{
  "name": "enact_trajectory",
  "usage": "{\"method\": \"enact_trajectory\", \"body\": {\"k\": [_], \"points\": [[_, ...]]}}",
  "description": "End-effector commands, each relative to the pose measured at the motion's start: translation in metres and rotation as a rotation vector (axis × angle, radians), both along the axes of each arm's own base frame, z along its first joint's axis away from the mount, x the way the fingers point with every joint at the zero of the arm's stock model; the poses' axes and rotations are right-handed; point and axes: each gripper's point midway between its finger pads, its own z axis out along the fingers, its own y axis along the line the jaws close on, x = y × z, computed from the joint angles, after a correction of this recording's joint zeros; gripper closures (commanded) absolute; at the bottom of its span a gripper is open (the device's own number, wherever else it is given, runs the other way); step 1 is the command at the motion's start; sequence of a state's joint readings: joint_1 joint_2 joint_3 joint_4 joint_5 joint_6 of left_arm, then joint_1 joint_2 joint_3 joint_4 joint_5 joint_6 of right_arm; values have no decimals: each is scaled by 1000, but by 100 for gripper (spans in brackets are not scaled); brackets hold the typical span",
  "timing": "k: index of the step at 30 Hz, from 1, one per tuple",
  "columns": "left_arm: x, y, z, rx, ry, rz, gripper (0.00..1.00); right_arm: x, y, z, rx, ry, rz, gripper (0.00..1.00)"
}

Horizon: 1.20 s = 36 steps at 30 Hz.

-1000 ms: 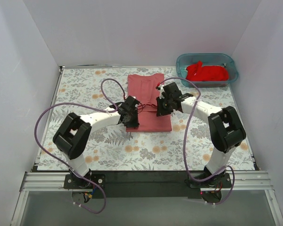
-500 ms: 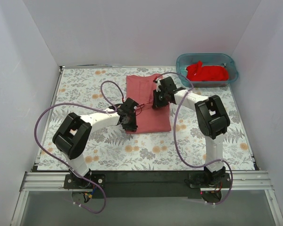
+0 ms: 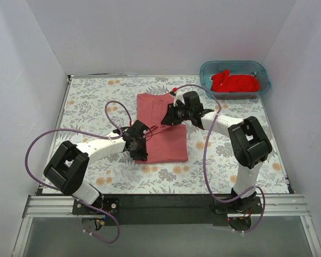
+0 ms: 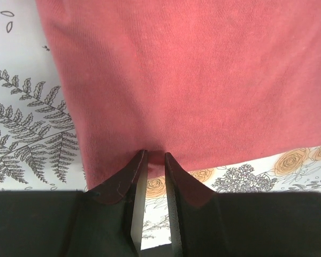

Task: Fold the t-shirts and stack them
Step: Fold the tshirt

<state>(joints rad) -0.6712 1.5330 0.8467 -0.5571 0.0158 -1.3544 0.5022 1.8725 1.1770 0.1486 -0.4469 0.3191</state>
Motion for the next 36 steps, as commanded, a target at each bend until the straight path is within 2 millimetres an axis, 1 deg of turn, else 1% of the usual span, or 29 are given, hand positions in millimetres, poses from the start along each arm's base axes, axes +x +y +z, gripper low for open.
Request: {"method": "enact_trajectory", "body": {"k": [1,2,4,5,8,9,10,11,12,13,14,15,16,17,18,19,20,21,22,23,25,26,28,29,31,32,34,35,36], "points": [[-5,1,9,-17,-3,13,82,-41,40,25,132,-24,178,75],[-5,1,10,-20,-7,15,82,-55,45,16,128,3,198,75],[-5,2,10,-21,-11,19,82,-67,52,7,128,21,224,75],[-5,2,10,-23,-12,22,82,-78,57,-2,122,50,247,75],[-6,3,11,-24,-12,23,82,-90,70,-16,122,80,284,75],[-6,2,10,-26,-12,22,82,-90,72,-20,120,86,283,75],[-6,3,10,-25,-10,22,82,-88,74,-21,120,85,282,75],[-7,3,10,-25,-8,22,82,-86,76,-29,113,97,278,75],[-7,3,10,-26,-7,23,82,-79,82,-25,120,80,277,75],[-9,2,10,-31,-1,20,82,-76,84,-26,121,82,277,75],[-9,2,10,-33,3,18,81,-73,86,-37,111,103,273,75],[-10,1,9,-35,6,19,82,-63,93,-30,126,82,272,75],[-11,1,9,-37,10,17,81,-58,95,-32,129,90,266,75],[-12,2,8,-35,16,18,82,-51,94,-43,123,111,252,75],[-12,1,8,-36,17,19,82,-45,96,-44,125,109,245,75],[-13,1,6,-33,24,18,82,-33,100,-36,142,92,234,75],[-15,1,4,-34,33,16,82,-21,96,-45,135,103,206,75],[-16,1,4,-33,39,15,81,-13,95,-46,137,103,191,75],[-17,1,2,-33,48,13,82,8,93,-36,157,78,162,74],[-19,1,0,-34,57,11,81,19,89,-43,157,95,128,74],[-20,1,-1,-31,63,12,82,45,86,-32,181,75,79,74],[-20,0,-1,-35,64,9,82,61,77,-34,190,90,28,74],[-18,0,-1,-32,63,8,81,76,72,-24,220,94,3,74],[-19,0,-1,-29,67,5,82,89,66,-11,246,83,-11,74],[-16,0,1,-24,57,9,82,89,62,7,278,82,7,74],[-14,0,3,-26,49,11,82,85,56,21,294,75,17,73],[-7,-2,15,-45,5,27,82,77,44,30,309,93,26,73],[-4,-4,20,-58,-14,34,82,65,42,51,336,86,67,73],[0,-6,27,-78,-35,49,82,48,33,36,324,141,74,73]]}}
